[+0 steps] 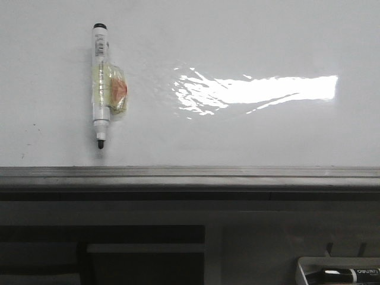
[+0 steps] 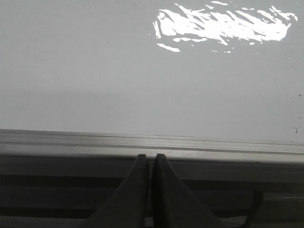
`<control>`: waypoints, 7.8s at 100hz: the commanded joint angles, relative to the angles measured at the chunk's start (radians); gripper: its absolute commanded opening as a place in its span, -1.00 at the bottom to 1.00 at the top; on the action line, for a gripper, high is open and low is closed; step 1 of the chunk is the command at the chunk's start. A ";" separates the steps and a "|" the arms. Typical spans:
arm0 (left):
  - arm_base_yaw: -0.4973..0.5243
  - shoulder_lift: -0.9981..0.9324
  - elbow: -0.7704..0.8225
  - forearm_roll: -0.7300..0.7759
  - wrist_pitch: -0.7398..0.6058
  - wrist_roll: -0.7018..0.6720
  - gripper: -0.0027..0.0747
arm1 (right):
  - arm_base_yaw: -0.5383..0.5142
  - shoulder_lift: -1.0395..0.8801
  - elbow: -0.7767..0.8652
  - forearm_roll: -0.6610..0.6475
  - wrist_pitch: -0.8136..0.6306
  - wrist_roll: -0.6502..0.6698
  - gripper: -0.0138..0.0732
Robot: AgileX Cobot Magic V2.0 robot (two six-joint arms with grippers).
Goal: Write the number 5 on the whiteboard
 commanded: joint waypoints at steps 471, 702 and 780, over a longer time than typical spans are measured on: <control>-0.698 1.055 -0.760 -0.478 0.268 1.321 -0.98 | 0.837 1.004 -0.706 0.858 -0.251 -0.863 0.28; -0.317 0.481 -0.528 -0.522 -0.030 0.624 -0.98 | 0.537 0.992 -0.708 0.920 -0.281 -0.862 -0.81; -0.310 0.481 -0.528 -0.576 -0.033 0.624 -0.98 | 0.479 1.193 -0.825 0.994 -0.376 -0.862 -0.81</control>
